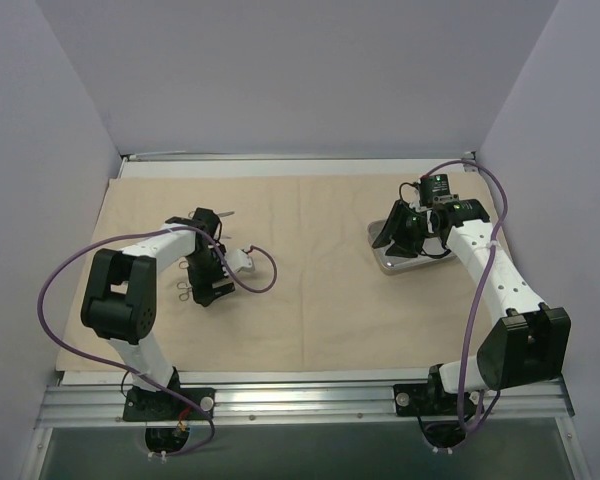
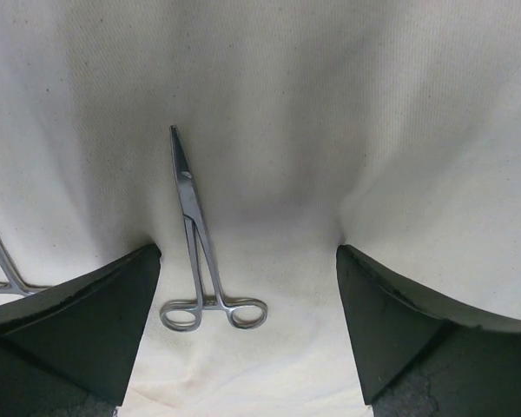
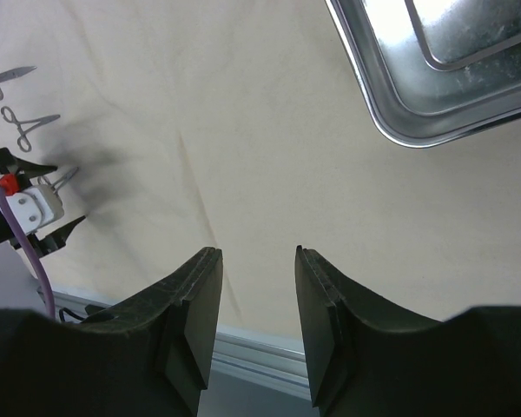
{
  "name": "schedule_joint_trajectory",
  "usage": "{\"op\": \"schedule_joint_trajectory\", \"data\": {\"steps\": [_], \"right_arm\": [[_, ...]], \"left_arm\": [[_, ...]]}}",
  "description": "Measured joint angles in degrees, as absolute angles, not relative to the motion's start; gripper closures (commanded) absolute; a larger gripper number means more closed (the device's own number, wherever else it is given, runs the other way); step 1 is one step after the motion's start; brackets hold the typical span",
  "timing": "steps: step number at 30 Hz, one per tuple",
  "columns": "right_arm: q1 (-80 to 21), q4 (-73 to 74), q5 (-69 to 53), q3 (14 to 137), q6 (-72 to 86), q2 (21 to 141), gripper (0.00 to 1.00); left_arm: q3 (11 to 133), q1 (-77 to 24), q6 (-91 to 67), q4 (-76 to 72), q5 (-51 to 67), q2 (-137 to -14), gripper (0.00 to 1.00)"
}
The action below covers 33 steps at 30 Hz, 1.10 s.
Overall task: Open and lay out the surgical kit
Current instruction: Place the medical item in the surgical kit.
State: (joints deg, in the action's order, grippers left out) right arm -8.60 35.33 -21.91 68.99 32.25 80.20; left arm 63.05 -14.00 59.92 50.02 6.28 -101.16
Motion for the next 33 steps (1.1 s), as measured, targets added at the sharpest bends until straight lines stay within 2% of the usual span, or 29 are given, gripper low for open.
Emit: {"op": "schedule_joint_trajectory", "data": {"steps": [14,24,29,32,33], "right_arm": [[-8.71,35.33,-21.93,68.99,31.99,80.79,0.61],[-9.65,35.31,-21.96,69.3,31.94,81.58,0.61],[-11.18,33.95,-23.11,69.8,31.31,82.89,0.7],[-13.98,31.66,-24.88,70.35,30.94,84.84,0.79],[-15.22,30.5,-25.52,70.43,30.74,85.47,0.86]], "left_arm": [[59.81,-13.8,57.89,48.53,6.68,-97.62,0.06],[57.82,-13.3,45.8,47.4,5.85,-84.42,0.06],[57.84,-13.04,36.67,44.16,3.77,-78.48,0.06],[61.34,-12.95,28.45,43.38,1.23,-78.32,0.06],[63.4,-12.95,25.52,43.51,0.23,-78.76,0.06]]}}
